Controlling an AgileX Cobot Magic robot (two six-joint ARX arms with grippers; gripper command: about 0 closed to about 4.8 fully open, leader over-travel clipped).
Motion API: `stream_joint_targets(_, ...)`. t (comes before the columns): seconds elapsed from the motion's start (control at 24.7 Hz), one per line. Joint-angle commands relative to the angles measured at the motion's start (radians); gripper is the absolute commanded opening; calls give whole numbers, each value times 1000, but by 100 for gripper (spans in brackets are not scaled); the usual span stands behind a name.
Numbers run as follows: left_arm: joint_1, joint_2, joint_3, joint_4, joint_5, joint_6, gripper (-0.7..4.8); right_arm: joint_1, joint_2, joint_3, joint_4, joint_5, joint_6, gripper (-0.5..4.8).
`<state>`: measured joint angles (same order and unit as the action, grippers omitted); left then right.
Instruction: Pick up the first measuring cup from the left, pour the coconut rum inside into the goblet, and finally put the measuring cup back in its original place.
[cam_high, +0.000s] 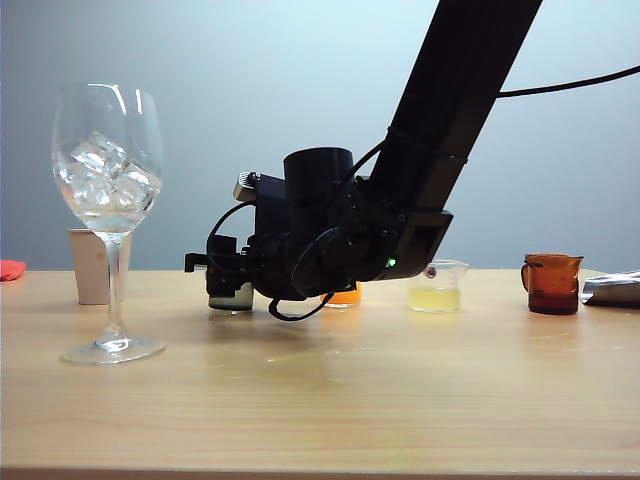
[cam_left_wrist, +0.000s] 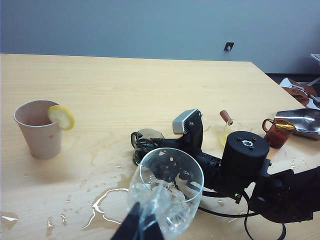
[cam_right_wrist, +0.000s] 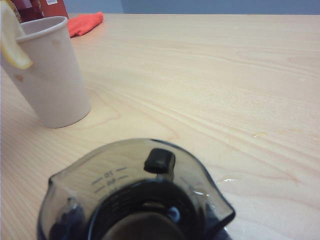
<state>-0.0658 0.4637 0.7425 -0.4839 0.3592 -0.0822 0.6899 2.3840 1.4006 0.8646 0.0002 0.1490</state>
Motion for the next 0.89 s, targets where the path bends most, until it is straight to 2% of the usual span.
stream_joint_targets(0.04, 2, 0, 5, 6, 4, 3, -6, 2, -29, 2, 5, -3, 4, -5)
stream_joint_targets(0.41, 2, 0, 5, 6, 3, 3, -6, 2, -96, 2, -26, -4, 4, -5)
stream_joint_targets(0.61, 2, 0, 5, 6, 4, 3, -6, 2, -129, 2, -40, -52, 4, -5)
stream_joint_targets(0.89, 2, 0, 5, 5, 4, 3, -6, -3, -209, 2, -83, -55, 4, -5)
